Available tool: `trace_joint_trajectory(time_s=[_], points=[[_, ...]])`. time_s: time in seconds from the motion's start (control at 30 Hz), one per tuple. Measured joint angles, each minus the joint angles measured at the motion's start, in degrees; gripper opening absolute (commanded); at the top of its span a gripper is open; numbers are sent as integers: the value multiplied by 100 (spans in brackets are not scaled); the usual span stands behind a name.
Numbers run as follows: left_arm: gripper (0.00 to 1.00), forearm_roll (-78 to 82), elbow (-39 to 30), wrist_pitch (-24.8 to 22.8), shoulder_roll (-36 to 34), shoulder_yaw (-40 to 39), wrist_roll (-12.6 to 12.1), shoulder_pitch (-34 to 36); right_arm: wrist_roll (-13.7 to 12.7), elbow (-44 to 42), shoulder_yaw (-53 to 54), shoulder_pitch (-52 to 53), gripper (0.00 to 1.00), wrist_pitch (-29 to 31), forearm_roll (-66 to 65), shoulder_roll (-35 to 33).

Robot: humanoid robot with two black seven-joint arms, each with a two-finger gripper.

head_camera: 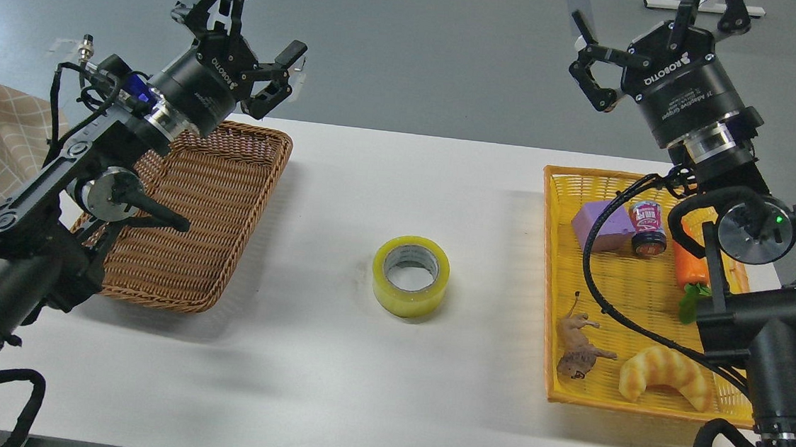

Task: Place and transfer tape with both arms
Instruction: 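Reach the left gripper toward the tape roll on the table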

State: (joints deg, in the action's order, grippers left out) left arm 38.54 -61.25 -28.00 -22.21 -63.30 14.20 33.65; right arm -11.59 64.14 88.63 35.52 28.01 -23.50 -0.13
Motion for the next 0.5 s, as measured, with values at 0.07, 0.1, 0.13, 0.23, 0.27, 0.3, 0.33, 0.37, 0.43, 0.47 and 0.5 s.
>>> trace_joint_trajectory(time_s=[0.07, 0.1, 0.13, 0.23, 0.27, 0.3, 0.33, 0.37, 0.43, 0.47, 0.5], points=[[98, 435, -93, 0, -2, 1, 7, 9, -21, 7, -19, -131, 100, 0, 37, 8], [98, 682, -152, -1, -5, 1, 14, 15, -47, 13, -37, -189, 100, 0, 44, 11], [98, 916, -207, -2, -10, 1, 25, 19, -75, 18, -52, -222, 100, 0, 48, 12], [98, 1629, -399, -3, -20, 0, 38, 40, -165, 41, -77, -309, 100, 0, 55, -16], [98, 1848, -468, -2, -23, 0, 39, 42, -182, 52, -77, -338, 100, 0, 55, -51], [98, 2144, -537, -2, -28, 0, 39, 42, -192, 70, -80, -377, 100, 0, 55, -115], [98, 2346, -590, -3, -29, 0, 39, 42, -197, 90, -82, -407, 100, 0, 56, -179], [98, 2523, -632, -3, -30, 1, 39, 44, -200, 100, -87, -426, 100, 0, 56, -233], [98, 2961, -737, -3, -42, 7, 44, 46, -202, 105, -89, -482, 100, 0, 57, -346], [98, 3187, -793, -2, -45, 14, 44, 47, -202, 106, -89, -526, 100, 0, 56, -385], [98, 3432, -851, -2, -45, 23, 44, 47, -202, 110, -86, -575, 100, 0, 57, -430]])
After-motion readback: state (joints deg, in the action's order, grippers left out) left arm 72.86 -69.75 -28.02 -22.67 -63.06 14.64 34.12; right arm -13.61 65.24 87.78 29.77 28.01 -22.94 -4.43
